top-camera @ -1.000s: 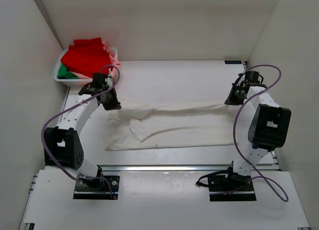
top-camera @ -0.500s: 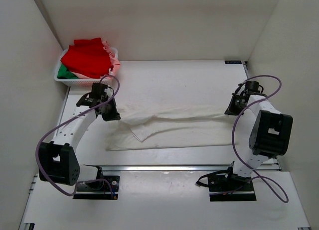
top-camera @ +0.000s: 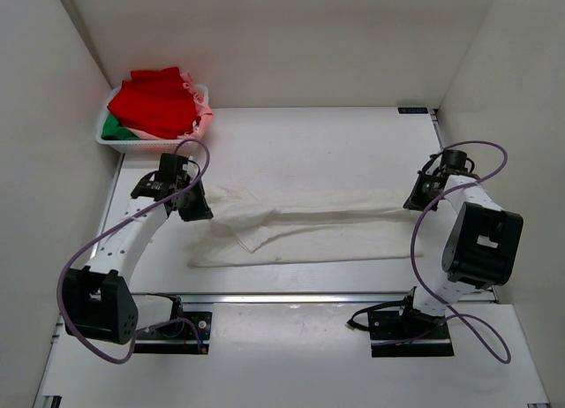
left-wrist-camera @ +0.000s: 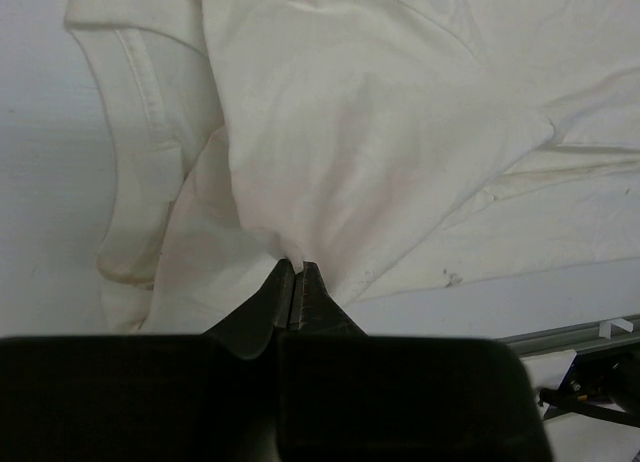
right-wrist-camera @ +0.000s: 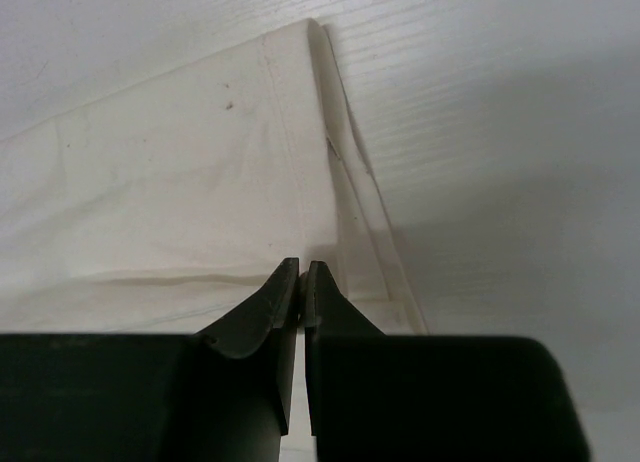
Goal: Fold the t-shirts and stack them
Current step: Fold the other side of the tshirt into a rectangle, then rotate the tshirt 90 degrees
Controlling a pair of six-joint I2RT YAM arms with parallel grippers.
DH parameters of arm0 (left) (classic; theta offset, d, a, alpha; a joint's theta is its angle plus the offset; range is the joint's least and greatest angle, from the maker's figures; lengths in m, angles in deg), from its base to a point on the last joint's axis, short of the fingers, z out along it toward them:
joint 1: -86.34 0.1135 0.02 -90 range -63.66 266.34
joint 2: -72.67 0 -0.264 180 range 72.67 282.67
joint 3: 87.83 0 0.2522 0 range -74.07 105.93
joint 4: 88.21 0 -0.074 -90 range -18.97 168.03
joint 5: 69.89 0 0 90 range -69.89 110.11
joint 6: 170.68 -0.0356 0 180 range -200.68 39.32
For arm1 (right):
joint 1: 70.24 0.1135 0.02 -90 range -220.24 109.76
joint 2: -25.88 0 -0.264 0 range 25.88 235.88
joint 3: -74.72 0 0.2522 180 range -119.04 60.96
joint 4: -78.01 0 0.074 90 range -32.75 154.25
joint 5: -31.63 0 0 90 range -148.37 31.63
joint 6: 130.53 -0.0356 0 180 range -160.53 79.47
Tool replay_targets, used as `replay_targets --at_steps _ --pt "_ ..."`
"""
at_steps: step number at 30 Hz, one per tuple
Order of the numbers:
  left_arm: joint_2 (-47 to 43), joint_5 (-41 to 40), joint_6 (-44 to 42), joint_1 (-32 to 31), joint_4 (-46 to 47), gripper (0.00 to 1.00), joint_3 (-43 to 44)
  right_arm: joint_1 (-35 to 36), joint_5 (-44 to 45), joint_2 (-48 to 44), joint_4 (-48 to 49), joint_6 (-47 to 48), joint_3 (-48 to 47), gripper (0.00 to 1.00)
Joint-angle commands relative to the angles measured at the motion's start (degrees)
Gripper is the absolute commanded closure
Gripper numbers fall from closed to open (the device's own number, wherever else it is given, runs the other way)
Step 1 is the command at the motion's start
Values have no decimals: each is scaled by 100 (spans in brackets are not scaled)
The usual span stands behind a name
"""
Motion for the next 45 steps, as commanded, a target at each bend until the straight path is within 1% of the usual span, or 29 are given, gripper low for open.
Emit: replay_targets --at_steps 1,2,4,6,8,9,10,11,12,14,17,20,22,23,25,28,30,32,33,35,36,38,39,40,41,42,43,44,45 --pt "-240 127 -39 -36 -95 100 -125 -37 181 -235 122 110 80 100" --pt "-275 179 -39 -54 -113 100 -143 -37 182 -253 87 110 106 100" --pt "-301 189 -66 -46 -165 90 -169 -19 322 -245 -18 92 37 92" --pt "-432 145 -40 42 -131 72 -213 42 523 -306 -124 57 -7 83" --pt "-547 -109 13 112 -139 65 -170 156 761 -438 -421 -39 -121 74" --pt "-678 -188 66 174 -87 59 -117 165 1040 -516 -493 -92 -235 68" --pt "-749 -372 118 183 -95 57 -73 253 1426 -552 -798 -162 -323 65" --pt "-802 -548 162 192 -69 52 -64 358 1760 -517 -1036 -241 -481 64" --pt "-872 -671 206 174 -113 50 49 368 1825 -587 -1134 -233 -630 63" --pt "-838 -621 251 148 -25 49 190 516 1703 -640 -1144 -198 -728 61" --pt "-418 -139 400 -54 53 48 410 762 1221 -535 -829 -84 -807 61" --pt "129 127 707 -528 290 45 332 938 596 -211 -512 -40 -913 62" --pt "514 110 1014 -949 562 37 87 1097 324 79 -353 -14 -930 62" --pt "716 5 1198 -1134 668 34 -19 1236 392 263 -370 -48 -948 62" --pt "1076 -110 1322 -1275 774 34 -133 1351 445 510 -388 -75 -1009 62" --pt "1700 -688 1393 -1434 897 38 -65 1545 595 800 -589 -162 -914 61" --pt "2086 -952 1341 -1434 907 37 198 1642 682 810 -834 -364 -835 61" --pt "2894 -954 1262 -1373 697 39 925 1686 788 697 -1124 -610 -720 63" --pt "3159 -1137 1218 -1355 617 40 1164 1825 814 626 -1213 -803 -511 63" --pt "4158 -1156 1086 -1338 241 43 2355 1949 788 250 -1232 -1032 77 64" --pt "4416 -1191 1068 -1311 134 44 2684 2098 771 152 -1162 -1224 202 64" --pt "5354 -1130 1007 -1346 -199 46 4103 2432 876 -338 -1118 -1663 737 64" --pt "5550 -1156 998 -1364 -271 46 4859 2755 920 -594 -1022 -1788 870 64" --pt "6005 -1165 972 -1390 -428 47 5302 3106 894 -735 -899 -2120 1098 65" --pt "8341 -547 980 -1408 -1430 48 10100 4650 554 -1555 425 -3646 2100 68" --pt "8886 -245 1172 -1338 -1423 49 10462 5118 534 -1589 1021 -4061 2371 71" --pt "8996 -77 1348 -1259 -1031 50 10396 5305 542 -1615 1262 -4352 2574 71" --pt "8919 299 1402 -1224 -723 51 9542 5577 455 -1546 1874 -4347 2620 72" --pt "8614 529 1550 -1188 11 51 9064 5806 332 -1493 2323 -4355 2664 72"
